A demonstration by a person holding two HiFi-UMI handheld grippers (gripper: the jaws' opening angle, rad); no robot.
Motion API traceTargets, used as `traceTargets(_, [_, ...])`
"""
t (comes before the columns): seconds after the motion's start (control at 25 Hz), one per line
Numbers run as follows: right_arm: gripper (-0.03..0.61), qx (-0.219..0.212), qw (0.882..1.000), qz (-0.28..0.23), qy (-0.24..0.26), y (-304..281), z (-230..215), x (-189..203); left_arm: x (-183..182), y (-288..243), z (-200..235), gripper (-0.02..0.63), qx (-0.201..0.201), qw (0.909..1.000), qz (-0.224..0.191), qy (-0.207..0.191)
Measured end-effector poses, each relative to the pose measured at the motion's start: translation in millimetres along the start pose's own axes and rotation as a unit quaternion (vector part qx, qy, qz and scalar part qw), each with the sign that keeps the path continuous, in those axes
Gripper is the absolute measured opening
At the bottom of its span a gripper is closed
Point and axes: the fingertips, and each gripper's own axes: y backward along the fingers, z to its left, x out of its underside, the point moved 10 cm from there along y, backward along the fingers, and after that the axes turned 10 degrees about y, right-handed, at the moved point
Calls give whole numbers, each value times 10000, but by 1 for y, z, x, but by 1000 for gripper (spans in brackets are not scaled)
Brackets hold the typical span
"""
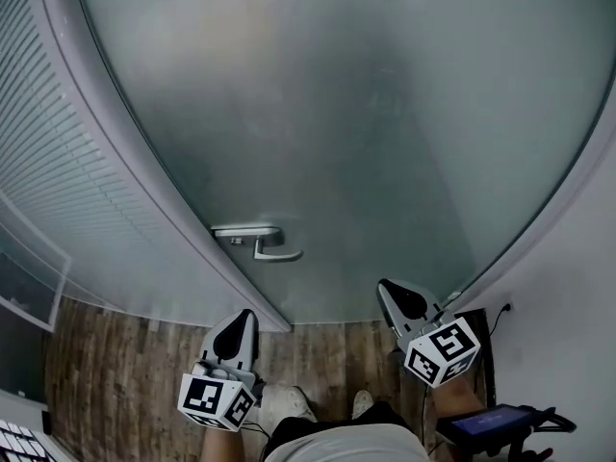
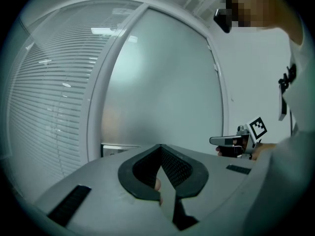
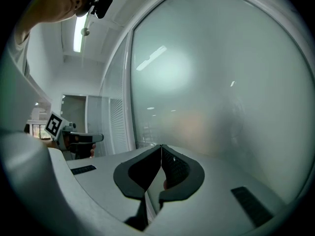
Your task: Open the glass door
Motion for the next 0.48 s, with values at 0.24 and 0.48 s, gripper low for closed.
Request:
traceTargets(0.24, [2,379,9984,158,400,-45,27,2,-6,-23,62,0,396,9991,-2,-123])
traceTargets(0.48, [2,648,9958,306,563,-80,56,-14,-13,-24,114,0,604,9980,51,-159])
